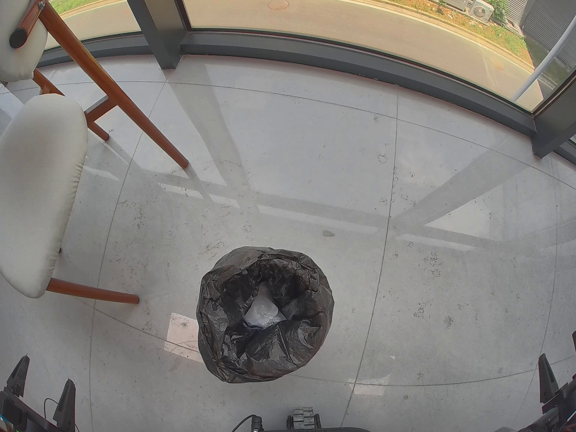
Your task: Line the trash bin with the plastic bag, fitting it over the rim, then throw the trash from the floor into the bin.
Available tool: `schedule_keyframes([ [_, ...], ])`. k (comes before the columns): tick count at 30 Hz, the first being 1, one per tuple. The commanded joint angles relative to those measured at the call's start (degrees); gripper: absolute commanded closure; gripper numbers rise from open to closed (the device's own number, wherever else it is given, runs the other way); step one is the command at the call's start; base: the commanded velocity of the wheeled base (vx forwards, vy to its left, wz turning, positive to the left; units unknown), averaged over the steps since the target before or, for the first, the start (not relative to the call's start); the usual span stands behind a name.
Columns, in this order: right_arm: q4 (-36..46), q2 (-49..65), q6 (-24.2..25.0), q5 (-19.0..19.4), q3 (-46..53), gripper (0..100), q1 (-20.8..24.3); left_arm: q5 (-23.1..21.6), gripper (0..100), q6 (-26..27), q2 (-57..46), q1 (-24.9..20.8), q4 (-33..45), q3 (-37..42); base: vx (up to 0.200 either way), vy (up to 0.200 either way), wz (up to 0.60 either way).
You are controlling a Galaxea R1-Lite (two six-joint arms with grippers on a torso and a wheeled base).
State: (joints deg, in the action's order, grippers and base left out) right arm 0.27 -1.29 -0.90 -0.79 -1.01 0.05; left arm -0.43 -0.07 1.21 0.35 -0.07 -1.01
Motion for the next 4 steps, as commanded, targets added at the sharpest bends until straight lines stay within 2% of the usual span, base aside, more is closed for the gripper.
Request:
schedule_keyframes([
  [1,0.0,0.2,-0.1,-0.1,1.0,0,0.1,0.0,0,0.0,0.3,0.1,0.0,1.0,0.000,0.000,0.00],
  [4,0.0,0.2,-0.1,-0.1,1.0,0,0.1,0.0,0,0.0,0.0,0.1,0.0,1.0,0.000,0.000,0.00],
])
